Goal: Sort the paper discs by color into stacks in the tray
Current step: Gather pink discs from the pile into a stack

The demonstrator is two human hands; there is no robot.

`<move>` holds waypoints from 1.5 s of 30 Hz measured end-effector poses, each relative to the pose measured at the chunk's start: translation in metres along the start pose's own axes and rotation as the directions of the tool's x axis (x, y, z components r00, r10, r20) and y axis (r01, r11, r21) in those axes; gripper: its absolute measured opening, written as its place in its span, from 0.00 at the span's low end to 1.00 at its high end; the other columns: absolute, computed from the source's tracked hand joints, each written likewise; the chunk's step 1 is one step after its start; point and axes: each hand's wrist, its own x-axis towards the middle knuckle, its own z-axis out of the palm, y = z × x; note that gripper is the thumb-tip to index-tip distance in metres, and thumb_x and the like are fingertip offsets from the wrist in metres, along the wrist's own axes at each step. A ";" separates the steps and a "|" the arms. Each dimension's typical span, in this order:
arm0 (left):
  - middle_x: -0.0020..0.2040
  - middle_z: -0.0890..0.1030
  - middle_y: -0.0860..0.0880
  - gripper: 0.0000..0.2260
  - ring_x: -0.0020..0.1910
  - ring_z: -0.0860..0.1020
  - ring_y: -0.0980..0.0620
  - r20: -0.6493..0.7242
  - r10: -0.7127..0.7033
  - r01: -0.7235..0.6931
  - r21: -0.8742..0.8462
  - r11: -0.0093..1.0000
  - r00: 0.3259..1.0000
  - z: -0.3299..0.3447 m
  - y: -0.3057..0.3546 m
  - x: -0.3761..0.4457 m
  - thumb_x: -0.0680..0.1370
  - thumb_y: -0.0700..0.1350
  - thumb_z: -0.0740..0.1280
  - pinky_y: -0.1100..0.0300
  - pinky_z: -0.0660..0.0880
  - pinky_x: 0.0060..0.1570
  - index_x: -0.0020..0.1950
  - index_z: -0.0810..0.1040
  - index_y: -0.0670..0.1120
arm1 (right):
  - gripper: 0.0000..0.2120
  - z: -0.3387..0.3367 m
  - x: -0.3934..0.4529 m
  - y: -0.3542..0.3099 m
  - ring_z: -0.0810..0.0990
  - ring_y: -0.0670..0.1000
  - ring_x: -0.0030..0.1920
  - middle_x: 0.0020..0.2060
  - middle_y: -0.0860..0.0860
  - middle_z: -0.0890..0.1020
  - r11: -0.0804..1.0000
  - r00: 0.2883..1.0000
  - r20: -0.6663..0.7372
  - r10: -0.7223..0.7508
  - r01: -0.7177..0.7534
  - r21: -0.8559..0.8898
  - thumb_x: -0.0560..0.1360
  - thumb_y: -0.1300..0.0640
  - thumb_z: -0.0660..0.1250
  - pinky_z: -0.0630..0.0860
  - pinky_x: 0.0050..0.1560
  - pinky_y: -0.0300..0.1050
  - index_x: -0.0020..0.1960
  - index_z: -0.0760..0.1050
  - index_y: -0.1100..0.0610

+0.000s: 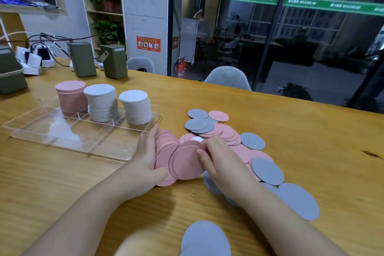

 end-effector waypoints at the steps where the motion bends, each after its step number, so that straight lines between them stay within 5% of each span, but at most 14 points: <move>1: 0.66 0.48 0.61 0.49 0.68 0.46 0.67 -0.001 0.000 0.000 0.026 1.000 1.000 0.000 0.000 0.002 0.57 0.57 0.58 0.67 0.46 0.66 0.74 0.37 0.57 | 0.08 0.002 -0.001 -0.003 0.68 0.48 0.45 0.45 0.47 0.68 1.000 1.000 0.012 0.001 -0.001 -0.002 0.81 0.52 0.56 0.67 0.48 0.45 0.52 0.68 0.57; 7: 0.64 0.49 0.59 0.45 0.67 0.48 0.65 -0.002 0.035 -0.035 0.008 0.999 0.999 0.004 -0.003 0.003 0.53 0.60 0.58 0.66 0.51 0.66 0.66 0.38 0.63 | 0.04 0.003 -0.003 -0.008 0.68 0.46 0.44 0.46 0.46 0.71 0.990 0.996 0.008 0.084 -0.085 0.113 0.79 0.53 0.59 0.63 0.42 0.40 0.50 0.64 0.51; 8: 0.64 0.55 0.55 0.47 0.69 0.51 0.61 -0.059 0.028 -0.035 -0.114 0.993 0.998 0.008 0.003 0.005 0.53 0.61 0.61 0.66 0.56 0.64 0.69 0.45 0.60 | 0.05 0.004 -0.003 -0.008 0.69 0.46 0.44 0.45 0.46 0.71 0.988 0.995 0.014 0.094 -0.095 0.121 0.79 0.53 0.59 0.63 0.42 0.41 0.49 0.63 0.51; 9: 0.61 0.63 0.52 0.45 0.69 0.57 0.56 0.028 0.102 -0.097 -0.151 0.984 0.994 0.006 -0.002 -0.006 0.54 0.62 0.64 0.64 0.63 0.60 0.69 0.57 0.54 | 0.05 0.004 -0.002 -0.009 0.69 0.47 0.44 0.45 0.46 0.72 0.986 0.995 0.022 0.102 -0.104 0.128 0.79 0.53 0.59 0.64 0.43 0.42 0.48 0.62 0.51; 11: 0.51 0.73 0.51 0.36 0.69 0.65 0.43 -0.159 0.084 -0.095 -0.063 0.993 0.984 0.007 -0.013 -0.012 0.60 0.69 0.66 0.60 0.70 0.51 0.60 0.69 0.47 | 0.05 0.006 -0.002 -0.010 0.70 0.48 0.45 0.45 0.47 0.72 0.985 0.994 0.024 0.108 -0.110 0.136 0.79 0.53 0.59 0.66 0.44 0.43 0.48 0.62 0.51; 13: 0.61 0.63 0.53 0.39 0.73 0.57 0.52 -0.019 0.148 -0.149 -0.150 0.977 0.989 0.005 -0.011 -0.008 0.60 0.67 0.62 0.64 0.62 0.60 0.68 0.57 0.55 | 0.06 0.007 -0.002 -0.011 0.71 0.49 0.45 0.46 0.47 0.72 0.986 0.995 0.008 0.101 -0.101 0.131 0.79 0.53 0.59 0.67 0.45 0.44 0.47 0.62 0.52; 15: 0.64 0.48 0.62 0.43 0.68 0.49 0.66 -0.057 0.049 -0.049 0.018 0.999 0.997 0.011 0.004 0.001 0.56 0.63 0.56 0.68 0.50 0.65 0.66 0.36 0.64 | 0.06 0.007 -0.003 -0.011 0.71 0.48 0.45 0.45 0.47 0.73 0.988 0.996 -0.003 0.084 -0.083 0.133 0.79 0.53 0.60 0.67 0.45 0.43 0.47 0.63 0.52; 16: 0.63 0.47 0.63 0.44 0.67 0.48 0.67 -0.012 0.045 -0.045 0.040 0.998 0.999 0.010 0.006 -0.003 0.55 0.62 0.54 0.68 0.49 0.66 0.66 0.33 0.64 | 0.06 0.006 -0.003 -0.010 0.71 0.47 0.44 0.45 0.47 0.73 0.989 0.997 0.001 0.071 -0.070 0.133 0.79 0.52 0.60 0.68 0.45 0.43 0.47 0.63 0.51; 21: 0.76 0.50 0.53 0.50 0.75 0.52 0.54 -0.039 0.049 -0.048 0.037 0.998 0.998 0.012 0.006 0.001 0.55 0.62 0.54 0.67 0.54 0.66 0.77 0.43 0.53 | 0.10 -0.011 0.002 0.013 0.70 0.44 0.47 0.47 0.43 0.71 0.991 0.993 -0.012 0.118 -0.117 0.066 0.77 0.49 0.63 0.66 0.45 0.33 0.54 0.69 0.53; 27: 0.76 0.53 0.54 0.48 0.74 0.55 0.57 -0.048 0.057 -0.059 -0.026 0.998 0.997 0.011 0.002 -0.001 0.56 0.62 0.56 0.69 0.56 0.62 0.76 0.46 0.56 | 0.31 -0.032 0.001 0.054 0.67 0.49 0.60 0.55 0.47 0.71 0.905 0.918 0.067 0.391 -0.371 -0.209 0.66 0.34 0.68 0.69 0.58 0.44 0.61 0.71 0.53; 32: 0.72 0.56 0.60 0.44 0.69 0.56 0.65 -0.031 0.068 -0.069 -0.031 0.997 0.997 0.006 0.006 -0.003 0.56 0.60 0.56 0.68 0.54 0.63 0.72 0.47 0.63 | 0.40 -0.029 -0.002 0.048 0.66 0.49 0.63 0.60 0.46 0.70 0.888 0.910 0.153 0.386 -0.322 -0.327 0.61 0.29 0.68 0.68 0.57 0.44 0.65 0.67 0.51; 36: 0.69 0.56 0.63 0.42 0.64 0.55 0.71 -0.012 0.075 -0.075 -0.029 0.997 0.997 0.004 0.007 -0.004 0.58 0.58 0.59 0.69 0.53 0.63 0.70 0.47 0.64 | 0.34 -0.026 -0.001 0.042 0.70 0.49 0.60 0.57 0.46 0.72 0.905 0.931 0.123 0.343 -0.293 -0.309 0.64 0.32 0.69 0.70 0.56 0.44 0.62 0.70 0.51; 45: 0.68 0.58 0.62 0.41 0.65 0.58 0.67 -0.011 0.060 -0.061 -0.054 0.997 0.998 0.004 0.008 -0.003 0.56 0.58 0.58 0.67 0.56 0.62 0.68 0.48 0.65 | 0.15 -0.041 0.000 0.027 0.77 0.50 0.49 0.47 0.48 0.81 0.936 0.978 0.135 0.158 -0.105 -0.335 0.77 0.43 0.60 0.72 0.46 0.45 0.55 0.76 0.51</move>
